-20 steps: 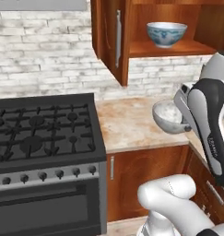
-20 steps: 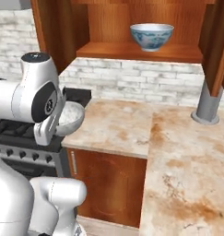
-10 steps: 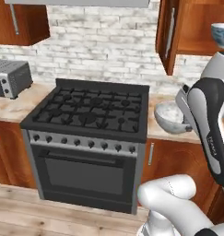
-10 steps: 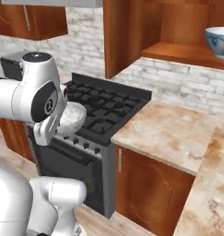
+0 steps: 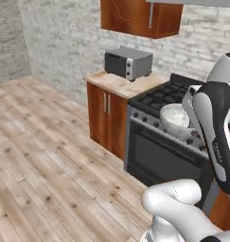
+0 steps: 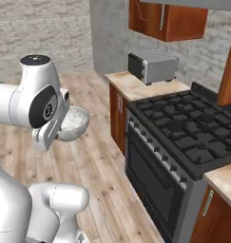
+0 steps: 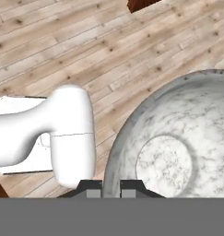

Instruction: Take the smaller bowl and place it next to the appetizer plate on the dining counter , and place the larger bowl next to the plate with cooked food.

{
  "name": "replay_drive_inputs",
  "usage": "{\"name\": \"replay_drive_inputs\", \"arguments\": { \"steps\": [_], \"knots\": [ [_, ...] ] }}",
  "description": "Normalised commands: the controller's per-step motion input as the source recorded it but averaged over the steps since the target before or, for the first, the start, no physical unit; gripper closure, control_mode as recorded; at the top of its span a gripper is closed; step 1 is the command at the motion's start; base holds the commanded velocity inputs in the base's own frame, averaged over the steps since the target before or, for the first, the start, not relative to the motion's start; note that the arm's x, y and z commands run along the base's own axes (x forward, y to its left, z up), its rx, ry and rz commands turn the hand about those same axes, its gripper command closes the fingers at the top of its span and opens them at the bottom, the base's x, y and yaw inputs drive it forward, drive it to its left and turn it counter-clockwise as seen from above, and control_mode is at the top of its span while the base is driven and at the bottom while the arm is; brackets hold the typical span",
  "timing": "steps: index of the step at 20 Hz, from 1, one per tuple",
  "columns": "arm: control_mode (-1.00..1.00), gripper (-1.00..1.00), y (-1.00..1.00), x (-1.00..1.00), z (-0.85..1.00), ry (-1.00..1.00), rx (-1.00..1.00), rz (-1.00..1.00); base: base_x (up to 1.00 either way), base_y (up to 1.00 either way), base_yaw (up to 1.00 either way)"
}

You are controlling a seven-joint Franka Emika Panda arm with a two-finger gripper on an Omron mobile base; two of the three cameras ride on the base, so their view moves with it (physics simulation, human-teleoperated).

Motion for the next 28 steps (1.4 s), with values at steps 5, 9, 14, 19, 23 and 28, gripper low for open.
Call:
{"name": "replay_drive_inputs", "arguments": {
  "steps": [5,9,14,19,23,28],
  "knots": [
    [1.0,1.0,0.0,0.0,0.0,0.0,0.0,0.0,0.0,0.31,0.94],
    [1.0,1.0,0.0,0.0,0.0,0.0,0.0,0.0,0.21,0.38,0.83],
    [1.0,1.0,0.0,0.0,0.0,0.0,0.0,0.0,0.48,0.86,0.63],
    [1.0,1.0,0.0,0.0,0.0,0.0,0.0,0.0,0.67,0.96,0.47],
    [1.0,1.0,0.0,0.0,0.0,0.0,0.0,0.0,0.95,0.97,0.31],
    [1.0,1.0,0.0,0.0,0.0,0.0,0.0,0.0,1.0,1.0,0.32]
  ]
}}
